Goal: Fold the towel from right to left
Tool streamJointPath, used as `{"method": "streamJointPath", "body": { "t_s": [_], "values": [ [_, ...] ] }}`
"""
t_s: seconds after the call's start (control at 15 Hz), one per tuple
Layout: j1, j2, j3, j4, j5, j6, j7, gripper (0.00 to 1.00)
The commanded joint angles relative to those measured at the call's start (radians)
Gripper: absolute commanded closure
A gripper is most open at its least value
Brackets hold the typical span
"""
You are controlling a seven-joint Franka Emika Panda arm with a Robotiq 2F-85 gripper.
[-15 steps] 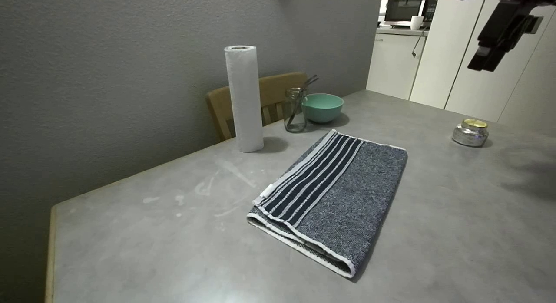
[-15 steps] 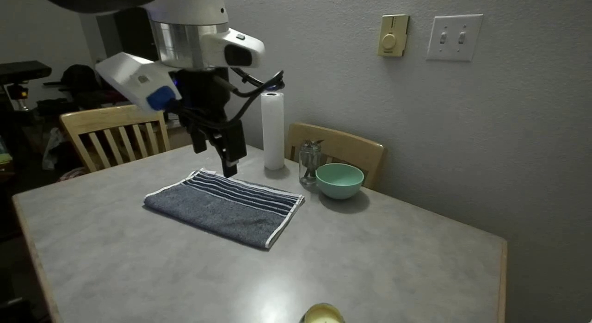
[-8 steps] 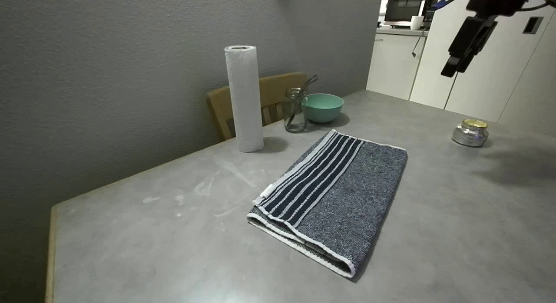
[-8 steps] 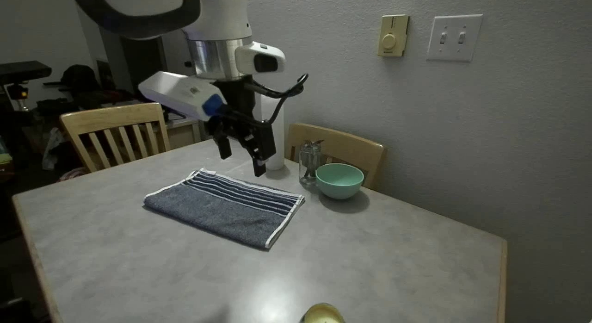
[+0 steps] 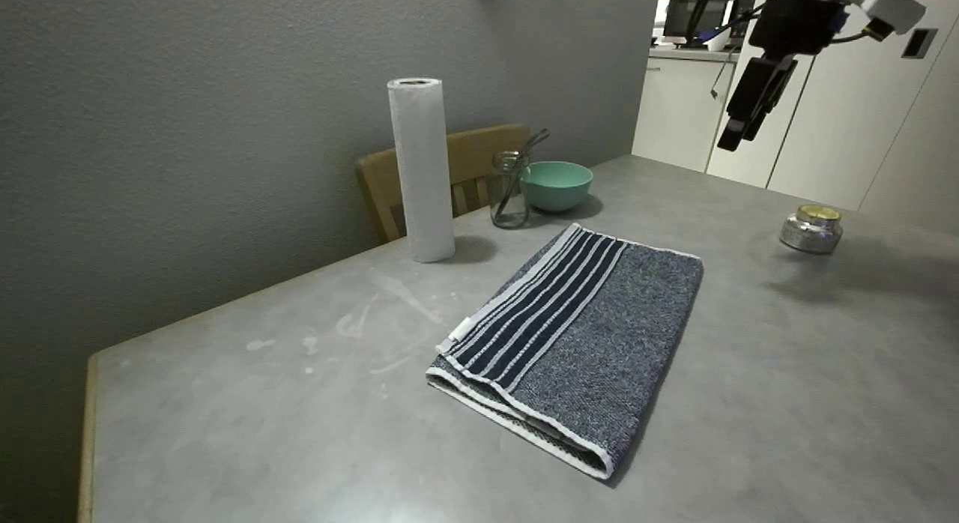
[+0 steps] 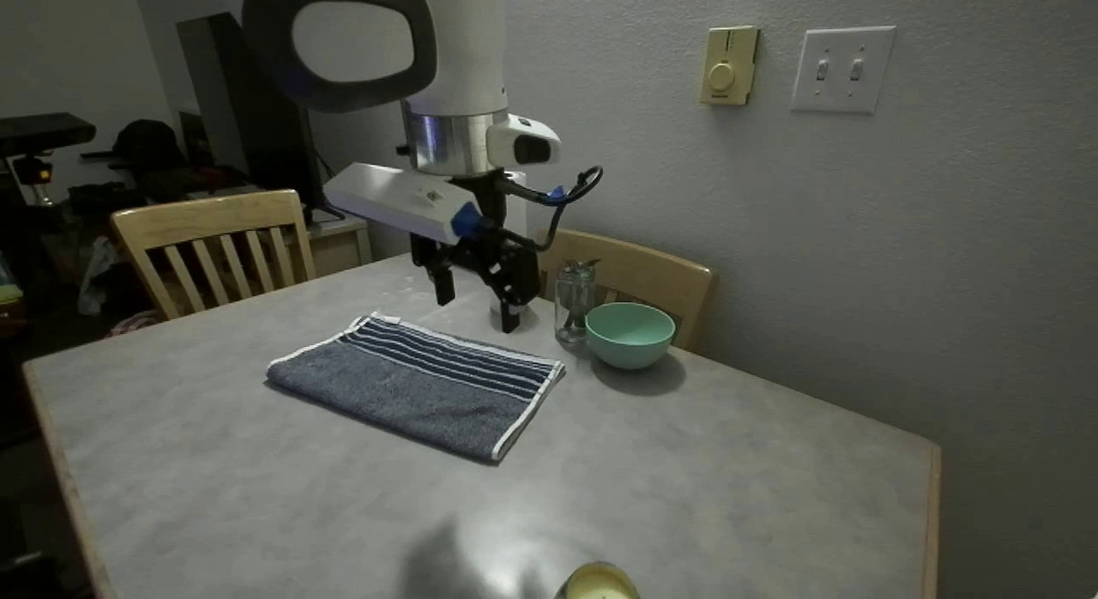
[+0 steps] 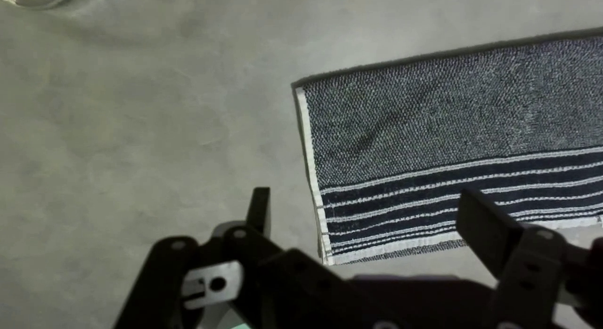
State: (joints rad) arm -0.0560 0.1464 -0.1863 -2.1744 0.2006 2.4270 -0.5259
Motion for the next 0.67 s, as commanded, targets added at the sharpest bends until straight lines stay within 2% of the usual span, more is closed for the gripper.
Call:
{"method": "streamJointPath", "body": {
  "t_s": [0.0, 0.33, 0.6],
  "values": [
    [-0.044, -0.002, 0.044, 0.002, -0.012, -0.002, 0.008, 0.0],
    [-0.063, 0.086, 0.065, 0.062, -0.036, 0.027, -0.036, 0.0],
    [-0.096, 0.201, 0.097, 0.152, -0.089, 0.026, -0.123, 0.0]
  ]
}}
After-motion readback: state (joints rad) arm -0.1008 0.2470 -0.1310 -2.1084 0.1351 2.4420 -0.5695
